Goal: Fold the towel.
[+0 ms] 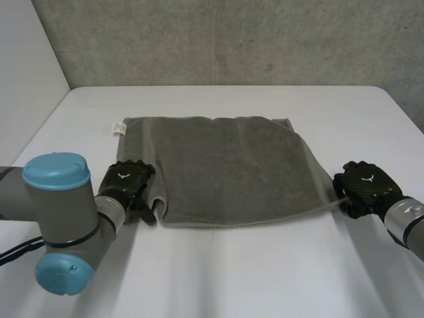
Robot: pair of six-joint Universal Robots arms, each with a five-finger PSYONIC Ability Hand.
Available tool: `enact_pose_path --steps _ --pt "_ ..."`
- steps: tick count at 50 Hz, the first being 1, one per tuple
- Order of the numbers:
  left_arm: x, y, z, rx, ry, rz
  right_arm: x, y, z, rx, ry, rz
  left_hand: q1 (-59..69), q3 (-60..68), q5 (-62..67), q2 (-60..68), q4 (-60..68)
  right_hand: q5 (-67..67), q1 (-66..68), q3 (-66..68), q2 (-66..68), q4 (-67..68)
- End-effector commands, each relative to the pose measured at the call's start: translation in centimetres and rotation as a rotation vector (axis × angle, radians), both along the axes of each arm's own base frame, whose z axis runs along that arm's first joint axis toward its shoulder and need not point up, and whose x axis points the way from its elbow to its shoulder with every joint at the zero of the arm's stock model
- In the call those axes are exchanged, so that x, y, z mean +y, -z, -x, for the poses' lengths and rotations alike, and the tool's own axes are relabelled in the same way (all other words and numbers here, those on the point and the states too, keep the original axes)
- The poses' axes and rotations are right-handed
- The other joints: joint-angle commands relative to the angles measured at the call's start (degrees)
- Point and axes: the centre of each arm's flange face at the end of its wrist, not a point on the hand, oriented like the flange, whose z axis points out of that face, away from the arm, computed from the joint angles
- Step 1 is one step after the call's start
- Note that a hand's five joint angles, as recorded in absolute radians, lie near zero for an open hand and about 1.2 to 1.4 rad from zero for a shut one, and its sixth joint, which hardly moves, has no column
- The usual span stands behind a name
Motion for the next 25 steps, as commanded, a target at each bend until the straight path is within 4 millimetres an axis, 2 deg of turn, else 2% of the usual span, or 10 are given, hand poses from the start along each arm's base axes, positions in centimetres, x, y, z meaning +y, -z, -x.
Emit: enact_pose_path --steps 1,8,10,11,13,14,16,20,22,25 --pt "-0.5 0.0 1.2 0.041 -0.004 0.007 -1.0 -1.2 0.2 -0.011 0.011 0.045 -5.21 -2.20 -2.90 -3.20 -2.69 10.28 11.62 0.82 10.65 1.74" --pt "-0.8 0.3 2.1 0.036 -0.026 0.043 -1.9 -2.0 0.3 -0.072 0.040 0.051 -3.19 -2.20 -1.00 -1.18 -2.69 10.28 11.62 0.82 10.65 1.74" --pt "-1.2 0.5 2.3 0.032 -0.050 0.072 -2.2 -2.2 0.4 -0.094 0.052 0.047 9.85 -2.20 12.04 11.86 -2.69 10.28 11.62 0.82 10.65 1.74" --pt "-1.2 0.5 2.3 0.032 -0.050 0.072 -2.2 -2.2 0.4 -0.094 0.052 0.047 9.93 -2.20 12.12 11.94 -2.69 10.28 11.62 0.82 10.65 1.74" --pt "-1.5 0.6 2.2 0.029 -0.068 0.096 -2.3 -2.2 0.5 -0.094 0.054 0.048 39.36 -2.20 41.56 41.37 -2.69 10.28 11.62 0.82 10.65 1.74" --pt "-1.5 0.6 2.2 0.029 -0.068 0.096 -2.3 -2.2 0.5 -0.094 0.054 0.048 39.53 -2.20 41.72 41.54 -2.69 10.28 11.62 0.82 10.65 1.74" --pt "-1.5 0.6 2.1 0.024 -0.074 0.093 -2.4 -2.5 0.6 -0.090 0.053 0.061 62.98 -2.20 65.17 64.99 -2.69 10.28 11.62 0.82 10.65 1.74" --pt "-1.4 0.5 1.7 0.020 -0.083 0.086 -2.9 -3.4 0.9 -0.083 0.064 0.091 64.91 -2.20 67.10 66.92 -2.69 10.28 11.62 0.82 10.65 1.74" --pt "-0.8 0.2 1.1 0.008 -0.085 0.069 -3.5 -3.9 2.0 -0.077 0.090 0.107 64.91 -2.20 67.10 66.92 -2.69 10.28 11.62 0.82 10.65 1.74" --pt "-0.5 -0.2 0.5 -0.008 -0.088 0.055 -3.5 -4.3 2.3 -0.047 0.075 0.104 64.91 -2.20 67.10 66.92 -2.69 10.28 11.62 0.82 10.65 1.74"
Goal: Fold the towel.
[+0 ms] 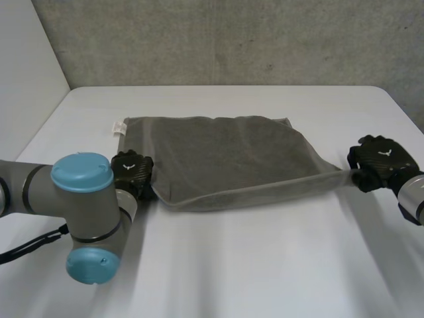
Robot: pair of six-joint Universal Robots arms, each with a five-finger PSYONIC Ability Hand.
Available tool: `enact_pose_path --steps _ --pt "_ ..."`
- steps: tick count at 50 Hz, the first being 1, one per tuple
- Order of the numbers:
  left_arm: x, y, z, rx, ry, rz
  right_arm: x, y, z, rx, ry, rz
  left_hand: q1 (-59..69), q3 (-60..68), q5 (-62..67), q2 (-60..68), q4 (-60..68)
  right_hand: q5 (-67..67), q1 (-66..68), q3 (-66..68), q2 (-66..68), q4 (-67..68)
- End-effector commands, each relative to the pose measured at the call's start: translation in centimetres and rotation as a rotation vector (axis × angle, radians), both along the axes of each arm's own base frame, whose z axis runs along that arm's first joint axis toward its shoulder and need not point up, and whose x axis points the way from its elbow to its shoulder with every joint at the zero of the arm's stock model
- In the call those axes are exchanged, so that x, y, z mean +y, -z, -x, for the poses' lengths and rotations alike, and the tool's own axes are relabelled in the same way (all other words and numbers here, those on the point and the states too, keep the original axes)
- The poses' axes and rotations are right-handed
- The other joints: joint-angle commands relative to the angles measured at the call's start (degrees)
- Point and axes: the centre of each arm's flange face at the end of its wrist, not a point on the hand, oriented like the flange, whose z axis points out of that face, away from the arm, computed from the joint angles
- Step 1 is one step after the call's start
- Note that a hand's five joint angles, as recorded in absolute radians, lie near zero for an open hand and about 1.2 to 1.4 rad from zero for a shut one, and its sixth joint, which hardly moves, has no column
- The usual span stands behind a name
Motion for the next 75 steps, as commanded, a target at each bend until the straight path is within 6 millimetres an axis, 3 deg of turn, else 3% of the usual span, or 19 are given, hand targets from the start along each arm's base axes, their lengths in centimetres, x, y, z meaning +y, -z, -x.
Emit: enact_pose_path --steps 1,13,18,20,25,26,28,31,33,34,36,38,45,50,53,58,63,68,75 --pt "1.2 -1.2 -2.2 -0.060 -0.015 -0.046 -0.6 -1.1 1.3 0.041 0.011 0.021 6.44 -2.20 4.23 3.08 -2.68 3.67 5.73 0.82 4.30 1.74" --pt "5.4 -2.3 -4.0 -0.430 0.222 -0.238 2.3 -0.8 0.7 0.324 -0.238 -0.151 6.44 -2.20 4.23 3.08 -2.68 3.67 5.73 0.82 4.30 1.74" --pt "3.8 -3.6 -4.4 -0.498 0.240 -0.231 0.7 -2.3 0.4 0.376 -0.265 -0.074 6.44 -2.20 4.23 3.08 -2.68 3.67 5.73 0.82 4.30 1.74" --pt "2.4 -4.7 -4.2 -0.490 0.225 -0.176 -1.2 -5.0 -1.2 0.400 -0.279 0.073 6.44 -2.20 4.23 3.08 -2.68 3.67 5.73 0.82 4.30 1.74" --pt "-5.0 -12.1 -1.8 -0.350 0.110 0.268 -5.1 -10.5 -4.6 0.327 -0.239 0.371 6.44 -2.20 4.23 3.08 -2.68 3.67 5.73 0.82 4.30 1.74" --pt "-5.0 -12.2 -1.8 -0.350 0.110 0.270 -5.1 -10.5 -4.6 0.326 -0.238 0.372 6.44 -2.20 4.23 3.08 -2.68 3.67 5.73 0.82 4.30 1.74" --pt "-7.5 -17.8 -0.4 -0.220 0.037 0.629 -7.5 -16.9 -5.3 0.182 -0.081 0.645 6.44 -2.20 4.23 3.08 -2.68 3.67 5.73 0.82 4.30 1.74" --pt "-7.8 -20.5 0.2 -0.142 0.004 0.810 -7.9 -20.3 -4.9 0.078 0.014 0.781 6.44 -2.20 4.23 3.08 -2.68 3.67 5.73 0.82 4.30 1.74" --pt "-6.1 -26.7 0.3 0.044 -0.042 1.136 -6.5 -26.5 -3.5 -0.128 0.132 1.001 6.44 -2.20 4.23 3.08 -2.68 3.67 5.73 0.82 4.30 1.74" --pt "-6.1 -26.7 0.3 0.045 -0.042 1.138 -6.5 -26.5 -3.4 -0.129 0.132 1.002 6.44 -2.20 4.23 3.08 -2.68 3.67 5.73 0.82 4.30 1.74" --pt "-3.2 -30.8 -0.4 0.166 -0.038 1.306 -4.0 -29.5 -2.9 -0.219 0.114 1.055 6.44 -2.20 4.23 3.08 -2.68 3.67 5.73 0.82 4.30 1.74" --pt "-2.8 -31.2 -0.8 0.172 -0.029 1.310 -4.0 -29.1 -2.7 -0.220 0.102 1.029 6.44 -2.20 4.23 3.08 -2.68 3.67 5.73 0.82 4.30 1.74" --pt "-2.9 -27.4 -0.1 0.111 0.098 1.168 -3.5 -25.4 -3.7 -0.167 -0.040 0.829 6.44 -2.20 4.23 3.08 -2.68 3.67 5.73 0.82 4.30 1.74" --pt "-4.1 -20.8 -1.3 0.004 0.156 0.951 -3.1 -20.0 -4.4 -0.131 -0.147 0.642 6.44 -2.20 4.23 3.08 -2.68 3.67 5.73 0.82 4.30 1.74" --pt "-4.5 -18.8 -1.8 -0.021 0.157 0.889 -2.9 -18.4 -4.3 -0.114 -0.161 0.599 6.44 -2.20 4.23 3.08 -2.68 3.67 5.73 0.82 4.30 1.74" --pt "-4.2 -11.8 -2.5 -0.090 0.202 0.673 -1.6 -12.0 -3.5 -0.015 -0.233 0.446 6.44 -2.20 4.23 3.08 -2.68 3.67 5.73 0.82 4.30 1.74" --pt "-4.1 -7.8 -3.5 -0.160 0.203 0.527 -0.2 -7.6 -3.2 0.069 -0.298 0.361 6.44 -2.20 4.23 3.08 -2.68 3.67 5.73 0.82 4.30 1.74" --pt "-3.6 -5.8 -4.5 -0.228 0.201 0.445 -0.3 -4.2 -2.0 0.178 -0.293 0.303 6.44 -2.20 4.23 3.08 -2.68 3.67 5.73 0.82 4.30 1.74" --pt "-2.2 -5.0 -4.4 -0.286 0.232 0.388 0.0 -3.7 -0.7 0.251 -0.284 0.258 6.44 -2.20 4.23 3.08 -2.68 3.67 5.73 0.82 4.30 1.74"
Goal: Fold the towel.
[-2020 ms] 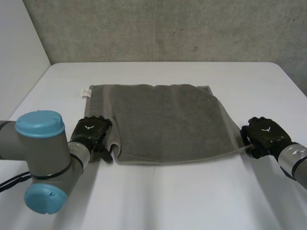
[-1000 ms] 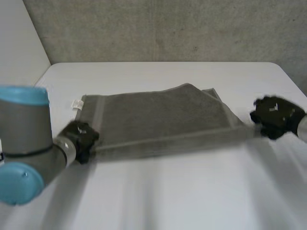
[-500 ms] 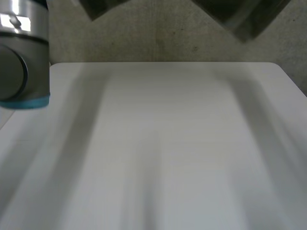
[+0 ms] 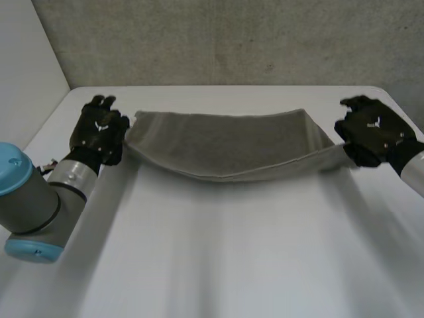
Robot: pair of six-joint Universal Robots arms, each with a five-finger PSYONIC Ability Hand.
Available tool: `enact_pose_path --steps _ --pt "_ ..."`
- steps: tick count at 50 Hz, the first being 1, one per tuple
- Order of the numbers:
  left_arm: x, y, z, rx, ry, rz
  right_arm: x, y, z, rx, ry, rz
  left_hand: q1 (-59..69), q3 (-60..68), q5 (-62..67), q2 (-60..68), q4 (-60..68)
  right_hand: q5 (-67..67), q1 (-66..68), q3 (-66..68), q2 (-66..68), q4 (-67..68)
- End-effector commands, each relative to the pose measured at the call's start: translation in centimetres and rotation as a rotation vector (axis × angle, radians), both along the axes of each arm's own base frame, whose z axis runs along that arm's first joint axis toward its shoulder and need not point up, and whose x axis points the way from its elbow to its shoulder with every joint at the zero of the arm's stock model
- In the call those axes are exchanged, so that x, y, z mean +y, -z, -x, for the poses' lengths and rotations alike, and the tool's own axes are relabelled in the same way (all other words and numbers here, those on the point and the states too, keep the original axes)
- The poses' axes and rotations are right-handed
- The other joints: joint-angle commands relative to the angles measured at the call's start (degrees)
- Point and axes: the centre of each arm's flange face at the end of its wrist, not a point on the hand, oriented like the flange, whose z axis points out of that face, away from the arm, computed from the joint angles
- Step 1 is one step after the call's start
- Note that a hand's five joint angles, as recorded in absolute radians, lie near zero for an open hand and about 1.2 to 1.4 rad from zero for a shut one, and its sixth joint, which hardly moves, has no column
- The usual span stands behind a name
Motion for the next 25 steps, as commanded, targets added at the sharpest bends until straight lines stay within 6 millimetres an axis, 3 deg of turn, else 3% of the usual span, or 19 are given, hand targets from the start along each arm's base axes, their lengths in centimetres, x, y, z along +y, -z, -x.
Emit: enact_pose_path --steps 1,6,13,25 --pt "1.5 0.8 -0.1 -0.075 0.005 -0.068 0.5 0.7 1.2 0.083 0.021 -0.055 6.33 -2.20 2.92 2.85 -2.68 3.03 4.96 0.81 3.51 1.74" --pt "2.6 -0.3 -0.4 -0.094 0.007 -0.114 1.7 -0.1 1.2 0.073 0.009 -0.102 6.33 -2.20 2.92 2.85 -2.68 3.03 4.96 0.81 3.51 1.74" --pt "4.7 -2.0 -1.3 -0.113 -0.009 -0.194 2.5 -1.7 3.0 0.100 0.047 -0.073 6.33 -2.20 2.92 2.85 -2.68 3.03 4.96 0.81 3.51 1.74" --pt "8.0 -4.5 -2.5 -0.117 -0.019 -0.215 5.0 -2.2 3.9 0.111 -0.032 -0.219 6.33 -2.20 2.92 2.85 -2.68 3.03 4.96 0.81 3.51 1.74"
